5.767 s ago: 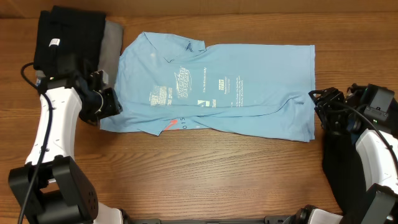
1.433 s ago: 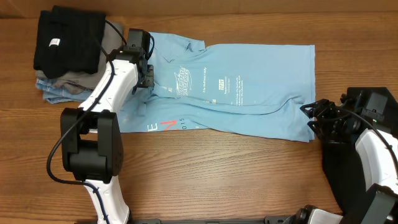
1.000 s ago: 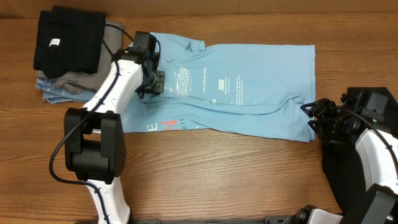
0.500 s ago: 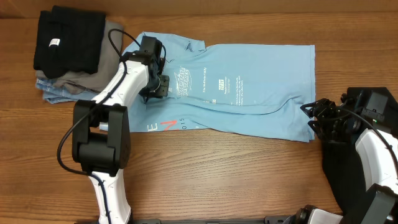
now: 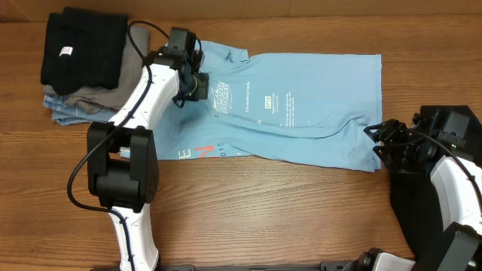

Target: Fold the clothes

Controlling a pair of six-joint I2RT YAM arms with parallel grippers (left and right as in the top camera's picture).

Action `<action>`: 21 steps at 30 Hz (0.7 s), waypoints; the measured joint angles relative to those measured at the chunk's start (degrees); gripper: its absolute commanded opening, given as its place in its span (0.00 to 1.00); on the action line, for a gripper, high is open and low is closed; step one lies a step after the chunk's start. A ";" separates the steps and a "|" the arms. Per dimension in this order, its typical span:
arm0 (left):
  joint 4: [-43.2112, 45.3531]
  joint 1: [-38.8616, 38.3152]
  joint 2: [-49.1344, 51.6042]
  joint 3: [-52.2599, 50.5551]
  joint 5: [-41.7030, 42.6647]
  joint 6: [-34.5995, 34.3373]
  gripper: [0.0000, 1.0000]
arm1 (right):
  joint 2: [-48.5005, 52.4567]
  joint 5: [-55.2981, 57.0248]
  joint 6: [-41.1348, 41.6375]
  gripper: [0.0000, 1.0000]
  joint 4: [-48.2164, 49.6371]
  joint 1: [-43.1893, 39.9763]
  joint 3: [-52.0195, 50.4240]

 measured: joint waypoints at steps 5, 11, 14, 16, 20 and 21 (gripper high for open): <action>-0.07 -0.46 0.00 0.02 1.49 -1.03 0.59 | 0.00 -0.02 0.00 0.65 -0.02 0.00 0.00; -10.27 -0.37 0.00 0.13 0.17 -0.42 0.27 | 0.00 -0.02 -0.02 0.65 -0.96 0.00 0.00; -17.75 0.04 0.00 0.37 -2.01 0.90 0.18 | 0.00 0.00 -0.02 0.65 -1.18 0.00 0.00; -21.79 0.22 0.00 0.39 -4.74 1.44 0.23 | 0.00 0.00 -0.02 0.65 -1.16 0.00 0.00; -23.21 0.37 0.00 0.24 -10.25 1.57 0.30 | 0.00 0.00 -0.02 0.65 -1.18 0.00 0.00; -22.51 0.37 0.00 -0.22 -11.52 1.57 0.33 | 0.00 -0.02 -0.04 0.65 -1.18 0.00 0.00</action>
